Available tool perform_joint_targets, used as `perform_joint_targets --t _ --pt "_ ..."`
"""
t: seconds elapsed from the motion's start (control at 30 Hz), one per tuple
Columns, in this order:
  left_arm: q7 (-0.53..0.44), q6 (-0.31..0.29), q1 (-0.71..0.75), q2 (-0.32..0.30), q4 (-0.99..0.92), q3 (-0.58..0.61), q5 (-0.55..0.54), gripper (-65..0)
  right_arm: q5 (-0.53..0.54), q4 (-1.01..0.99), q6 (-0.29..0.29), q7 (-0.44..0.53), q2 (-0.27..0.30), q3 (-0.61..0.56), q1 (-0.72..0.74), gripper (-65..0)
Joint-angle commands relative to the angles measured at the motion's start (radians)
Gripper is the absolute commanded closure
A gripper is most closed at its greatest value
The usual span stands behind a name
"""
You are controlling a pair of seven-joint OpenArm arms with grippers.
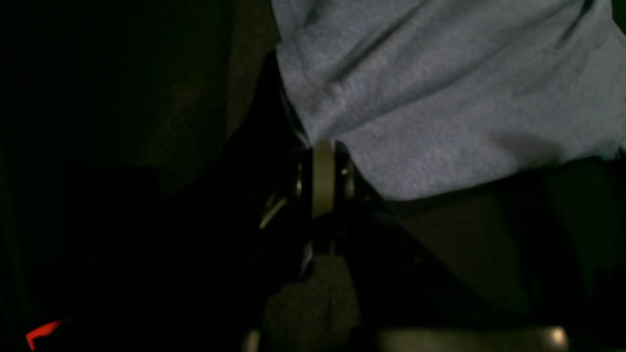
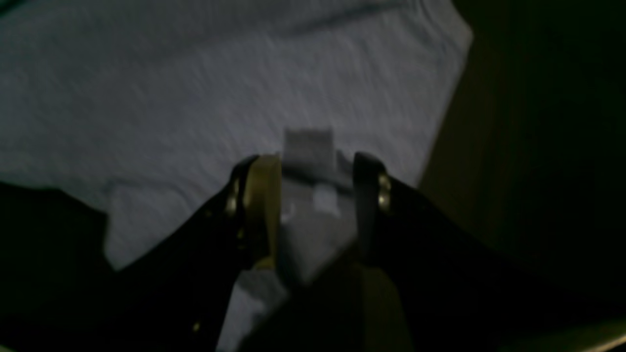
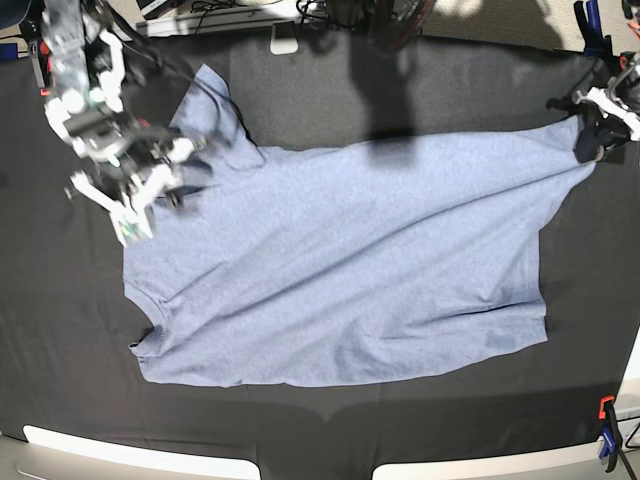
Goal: Layout the t-shirt on the table in an organized manner, then fold the t-shirt properly
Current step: 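Grasp the shirt sleeve edge with the right gripper, holding the left corner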
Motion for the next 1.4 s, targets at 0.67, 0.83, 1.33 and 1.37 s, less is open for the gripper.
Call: perform_joint_targets --t 0.67,0.83,1.33,1.37 --pt "-0.021 -0.006 -0.020 -0.017 0.016 -0.008 0.006 0.0 0.051 -0.035 0.013 0.043 -0.177 0.245 -0.228 -38.2" --pt "-0.020 -0.006 -0.024 -0.017 0.016 -0.008 0.006 0.0 0.051 -0.096 0.002 0.034 -0.224 0.246 -0.179 -38.2" --pt "-0.019 -0.006 -0.025 -0.016 0.016 -0.008 0.006 0.0 0.059 -0.294 0.013 -0.021 -0.317 0.241 -0.014 -38.0" --pt "-0.019 -0.006 -0.025 -0.016 0.016 -0.008 0.006 0.0 0.063 -0.294 0.016 -0.019 -0.317 0.241 -0.011 -37.9"
